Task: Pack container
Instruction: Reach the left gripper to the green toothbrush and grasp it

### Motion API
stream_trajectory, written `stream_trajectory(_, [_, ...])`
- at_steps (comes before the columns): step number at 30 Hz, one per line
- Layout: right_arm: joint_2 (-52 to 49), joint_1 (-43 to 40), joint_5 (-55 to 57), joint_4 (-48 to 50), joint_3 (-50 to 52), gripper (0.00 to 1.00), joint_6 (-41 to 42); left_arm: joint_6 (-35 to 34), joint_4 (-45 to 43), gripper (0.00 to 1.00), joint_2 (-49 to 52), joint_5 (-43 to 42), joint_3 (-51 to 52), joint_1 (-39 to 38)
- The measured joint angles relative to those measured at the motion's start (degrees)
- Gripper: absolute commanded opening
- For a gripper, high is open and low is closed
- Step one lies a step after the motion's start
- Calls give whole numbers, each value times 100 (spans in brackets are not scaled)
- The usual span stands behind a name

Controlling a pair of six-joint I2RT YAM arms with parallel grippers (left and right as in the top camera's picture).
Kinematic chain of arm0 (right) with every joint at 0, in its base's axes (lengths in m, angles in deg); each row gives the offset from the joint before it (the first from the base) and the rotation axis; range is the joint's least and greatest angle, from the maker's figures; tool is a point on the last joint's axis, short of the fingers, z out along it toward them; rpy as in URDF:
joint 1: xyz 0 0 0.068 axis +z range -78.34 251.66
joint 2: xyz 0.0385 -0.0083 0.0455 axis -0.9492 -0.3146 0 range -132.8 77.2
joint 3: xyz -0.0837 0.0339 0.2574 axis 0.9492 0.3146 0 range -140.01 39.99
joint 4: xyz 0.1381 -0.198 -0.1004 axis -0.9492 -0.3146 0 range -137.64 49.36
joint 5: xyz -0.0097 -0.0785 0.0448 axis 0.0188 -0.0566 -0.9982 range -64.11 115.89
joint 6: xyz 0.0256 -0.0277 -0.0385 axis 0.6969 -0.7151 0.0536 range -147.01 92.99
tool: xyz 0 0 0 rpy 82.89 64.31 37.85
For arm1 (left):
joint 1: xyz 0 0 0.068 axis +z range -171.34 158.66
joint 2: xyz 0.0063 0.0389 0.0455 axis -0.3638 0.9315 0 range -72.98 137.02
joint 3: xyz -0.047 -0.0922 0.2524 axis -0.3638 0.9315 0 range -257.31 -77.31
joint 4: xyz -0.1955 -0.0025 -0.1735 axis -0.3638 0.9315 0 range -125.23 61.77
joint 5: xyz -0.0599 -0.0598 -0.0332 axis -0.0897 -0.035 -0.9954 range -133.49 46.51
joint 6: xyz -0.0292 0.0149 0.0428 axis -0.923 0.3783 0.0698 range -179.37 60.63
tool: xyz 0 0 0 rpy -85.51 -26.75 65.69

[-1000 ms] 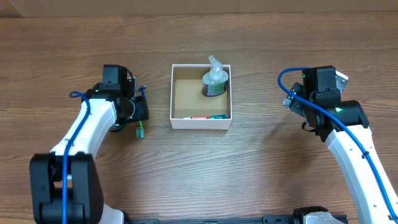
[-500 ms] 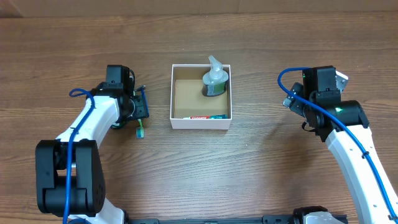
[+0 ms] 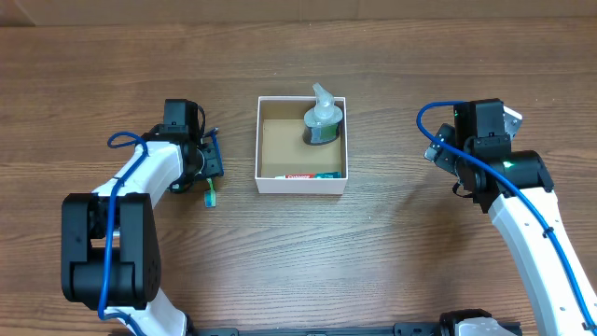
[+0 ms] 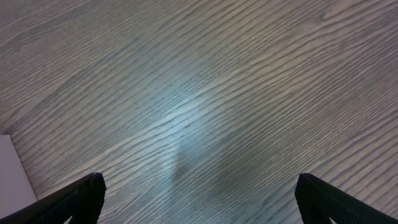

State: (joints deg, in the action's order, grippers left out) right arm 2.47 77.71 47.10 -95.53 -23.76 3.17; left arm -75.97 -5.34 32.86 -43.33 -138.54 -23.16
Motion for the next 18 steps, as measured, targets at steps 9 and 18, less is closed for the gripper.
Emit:
stream_trajectory(9, [0, 0, -2, 0, 0, 100, 0, -17, -37, 16, 15, 35, 0, 0])
stream_trajectory(18, [0, 0, -2, 0, 0, 100, 2, -20, 142, 6, 37, 35, -83, 0])
